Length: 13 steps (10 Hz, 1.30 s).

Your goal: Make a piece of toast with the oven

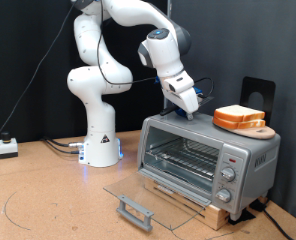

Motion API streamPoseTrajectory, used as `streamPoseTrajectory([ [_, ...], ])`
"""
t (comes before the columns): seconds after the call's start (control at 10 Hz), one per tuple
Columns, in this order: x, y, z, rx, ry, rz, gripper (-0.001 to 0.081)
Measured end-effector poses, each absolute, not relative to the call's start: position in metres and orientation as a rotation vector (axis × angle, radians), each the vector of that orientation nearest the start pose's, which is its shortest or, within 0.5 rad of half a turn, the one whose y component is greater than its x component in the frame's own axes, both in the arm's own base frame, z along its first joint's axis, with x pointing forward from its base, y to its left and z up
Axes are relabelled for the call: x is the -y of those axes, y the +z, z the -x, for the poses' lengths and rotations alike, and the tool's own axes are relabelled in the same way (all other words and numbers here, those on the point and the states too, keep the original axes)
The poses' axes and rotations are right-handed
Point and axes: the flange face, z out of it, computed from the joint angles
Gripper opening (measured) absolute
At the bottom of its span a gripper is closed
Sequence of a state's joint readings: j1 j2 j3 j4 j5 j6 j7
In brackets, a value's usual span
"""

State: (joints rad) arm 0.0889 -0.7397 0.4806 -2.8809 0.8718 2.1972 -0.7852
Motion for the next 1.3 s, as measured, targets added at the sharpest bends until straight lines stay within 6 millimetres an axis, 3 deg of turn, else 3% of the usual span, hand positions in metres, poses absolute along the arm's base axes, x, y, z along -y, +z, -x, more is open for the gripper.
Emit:
streamPoseTrajectory([
  [0.1, -0.175, 0.364, -0.270, 0.992, -0.195, 2.575, 0.0536],
  [0.3, -0.176, 0.363, -0.270, 0.992, -0.201, 2.561, 0.0493],
  [0.7, -0.178, 0.366, -0.269, 0.997, -0.204, 2.546, 0.0493],
  [1.0, -0.168, 0.381, -0.273, 1.084, -0.211, 2.654, 0.0493],
  [1.1, -0.161, 0.387, -0.274, 1.088, -0.200, 2.698, 0.0631],
  [1.2, -0.156, 0.392, -0.275, 1.082, -0.193, 2.722, 0.0631],
  [1.3, -0.151, 0.395, -0.275, 1.078, -0.182, 2.733, 0.0773],
])
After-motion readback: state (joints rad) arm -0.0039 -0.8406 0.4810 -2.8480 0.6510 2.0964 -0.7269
